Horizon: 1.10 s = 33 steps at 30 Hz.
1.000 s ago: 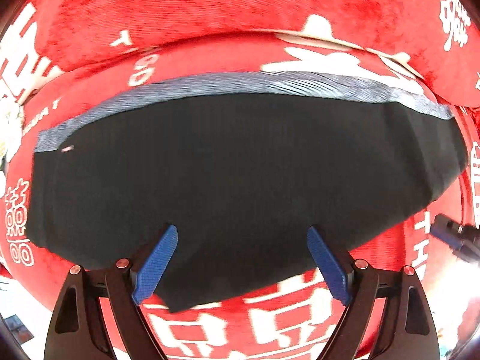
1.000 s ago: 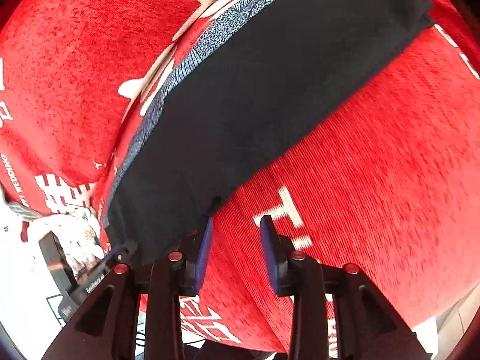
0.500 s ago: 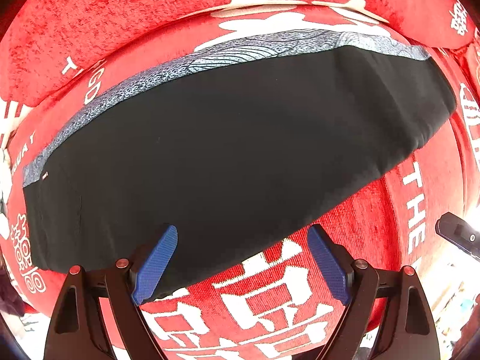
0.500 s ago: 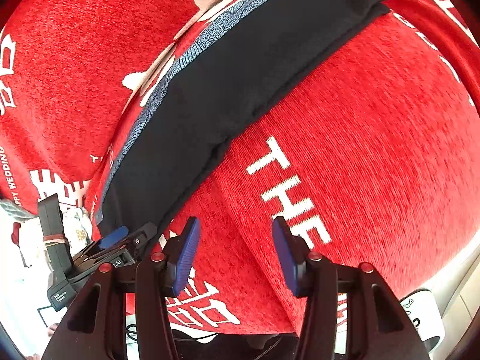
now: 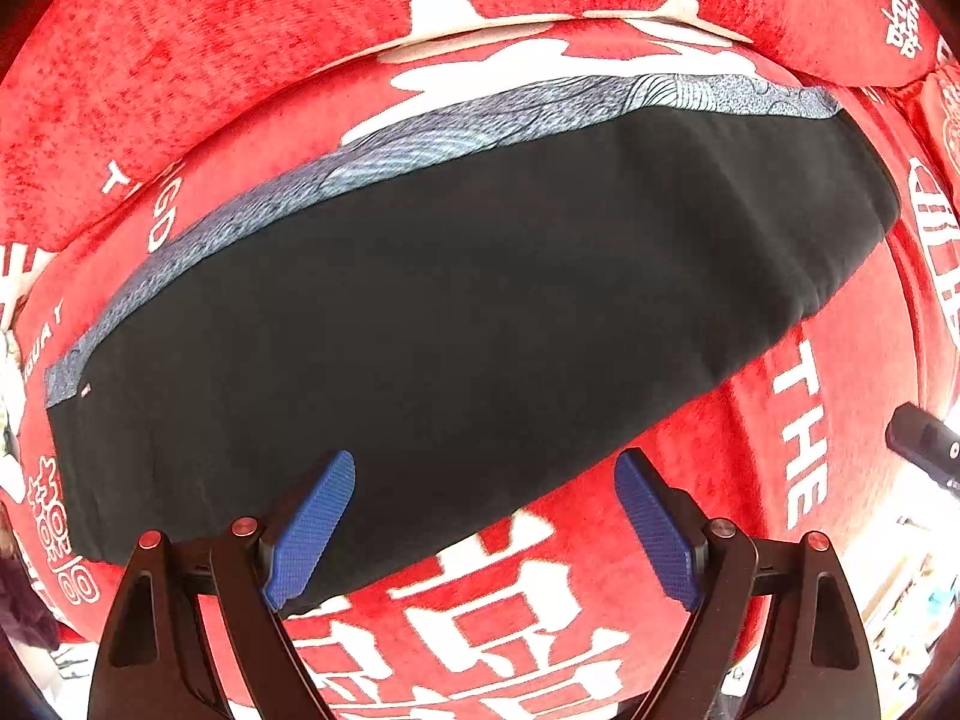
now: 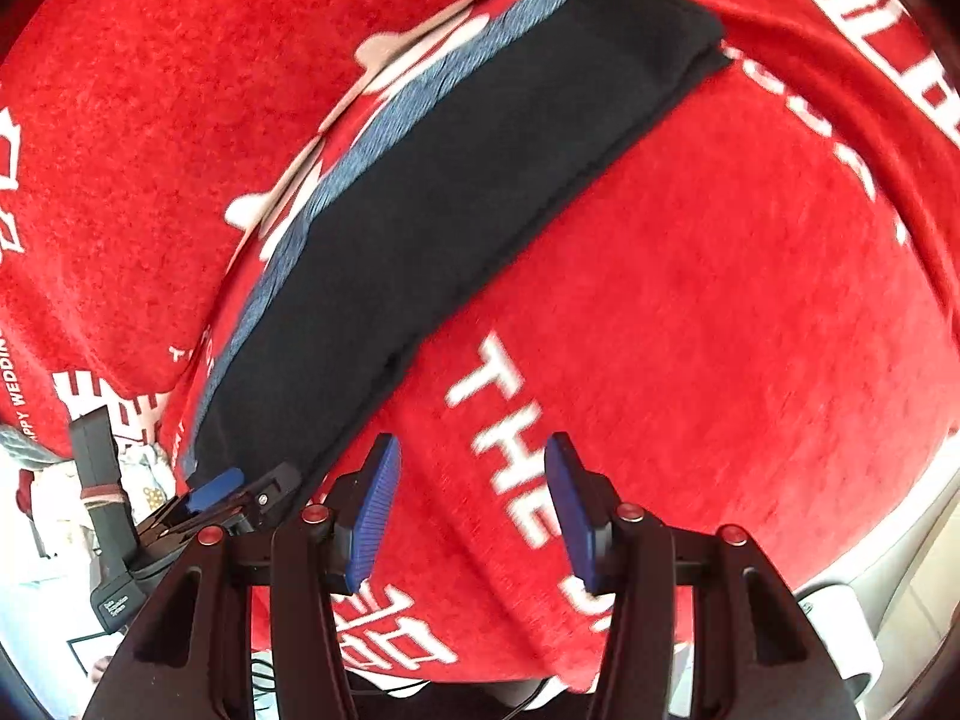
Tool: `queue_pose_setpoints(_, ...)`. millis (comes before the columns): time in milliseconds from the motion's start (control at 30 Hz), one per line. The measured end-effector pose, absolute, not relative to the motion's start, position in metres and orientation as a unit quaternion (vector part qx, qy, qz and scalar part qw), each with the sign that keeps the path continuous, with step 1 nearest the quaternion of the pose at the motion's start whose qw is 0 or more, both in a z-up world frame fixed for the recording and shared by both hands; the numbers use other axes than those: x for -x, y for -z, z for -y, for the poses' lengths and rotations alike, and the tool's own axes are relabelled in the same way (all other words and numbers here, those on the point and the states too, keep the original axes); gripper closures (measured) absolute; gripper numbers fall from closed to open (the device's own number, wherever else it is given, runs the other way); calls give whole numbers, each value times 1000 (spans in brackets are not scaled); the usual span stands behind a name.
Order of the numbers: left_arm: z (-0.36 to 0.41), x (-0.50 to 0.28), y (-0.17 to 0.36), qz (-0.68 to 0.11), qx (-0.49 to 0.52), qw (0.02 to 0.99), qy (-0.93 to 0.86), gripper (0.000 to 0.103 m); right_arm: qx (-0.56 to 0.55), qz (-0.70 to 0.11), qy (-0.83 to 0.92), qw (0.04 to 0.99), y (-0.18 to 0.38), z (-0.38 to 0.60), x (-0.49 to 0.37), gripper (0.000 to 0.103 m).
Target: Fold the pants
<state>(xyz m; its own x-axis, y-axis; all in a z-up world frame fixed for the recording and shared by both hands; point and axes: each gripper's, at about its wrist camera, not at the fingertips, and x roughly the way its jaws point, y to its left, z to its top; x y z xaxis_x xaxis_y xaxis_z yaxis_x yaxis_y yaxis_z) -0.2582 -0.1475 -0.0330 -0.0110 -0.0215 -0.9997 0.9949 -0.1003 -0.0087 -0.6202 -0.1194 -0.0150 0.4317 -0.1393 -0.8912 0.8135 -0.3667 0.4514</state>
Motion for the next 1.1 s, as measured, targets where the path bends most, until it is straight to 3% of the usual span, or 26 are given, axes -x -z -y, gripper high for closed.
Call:
queue_pose_setpoints(267,195,303,32,-482,-494,516,507,13,-674,-201,506,499,30,187,719,49)
queue_pose_setpoints(467,220,312,53,-496,-475,558,466,13,-717,-148,502,461,73,225,780,51)
queue_pose_setpoints(500,220,313,56,-497,-475,560,462,13,-725,-139,492,462,81,229,784,76)
queue_pose_setpoints(533,219,314,57,-496,-473,564,460,13,-728,-140,486,463,84,233,787,88)
queue_pose_setpoints(633,215,322,55,-480,-478,571,464,12,-702,-175,492,484,78,232,786,94)
queue_pose_setpoints(700,213,325,55,-473,-485,575,459,8,-696,-195,497,480,81,226,788,94)
queue_pose_setpoints(867,220,337,49,-468,-510,572,439,8,-666,-236,530,469,61,224,790,91)
queue_pose_setpoints(1100,229,361,47,-453,-529,579,424,8,-608,-272,500,553,27,247,749,85)
